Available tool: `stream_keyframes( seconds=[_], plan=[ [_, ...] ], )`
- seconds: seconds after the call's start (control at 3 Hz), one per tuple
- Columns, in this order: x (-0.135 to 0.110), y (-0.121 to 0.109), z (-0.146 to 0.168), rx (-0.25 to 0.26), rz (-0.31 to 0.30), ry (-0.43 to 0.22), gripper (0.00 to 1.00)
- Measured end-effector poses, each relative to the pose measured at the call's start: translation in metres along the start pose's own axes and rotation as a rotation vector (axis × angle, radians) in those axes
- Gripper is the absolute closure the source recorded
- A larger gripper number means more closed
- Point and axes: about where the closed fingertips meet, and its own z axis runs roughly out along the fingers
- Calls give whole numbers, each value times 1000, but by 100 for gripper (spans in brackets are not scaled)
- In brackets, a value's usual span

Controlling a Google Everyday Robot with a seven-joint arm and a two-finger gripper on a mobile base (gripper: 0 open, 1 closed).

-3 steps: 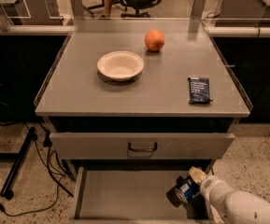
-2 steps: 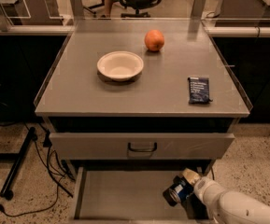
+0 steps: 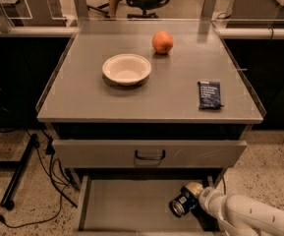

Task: Place pepsi can into middle drawer

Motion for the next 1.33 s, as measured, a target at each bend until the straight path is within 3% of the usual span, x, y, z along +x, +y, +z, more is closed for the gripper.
stream_keyframes(
  seconds=[0.33, 1.0, 1.33],
  plan=[
    [2, -5, 6, 7, 5, 18, 87],
    [2, -5, 6, 7, 5, 18, 40],
    [4, 1, -2, -6, -17, 0, 9]
  ],
)
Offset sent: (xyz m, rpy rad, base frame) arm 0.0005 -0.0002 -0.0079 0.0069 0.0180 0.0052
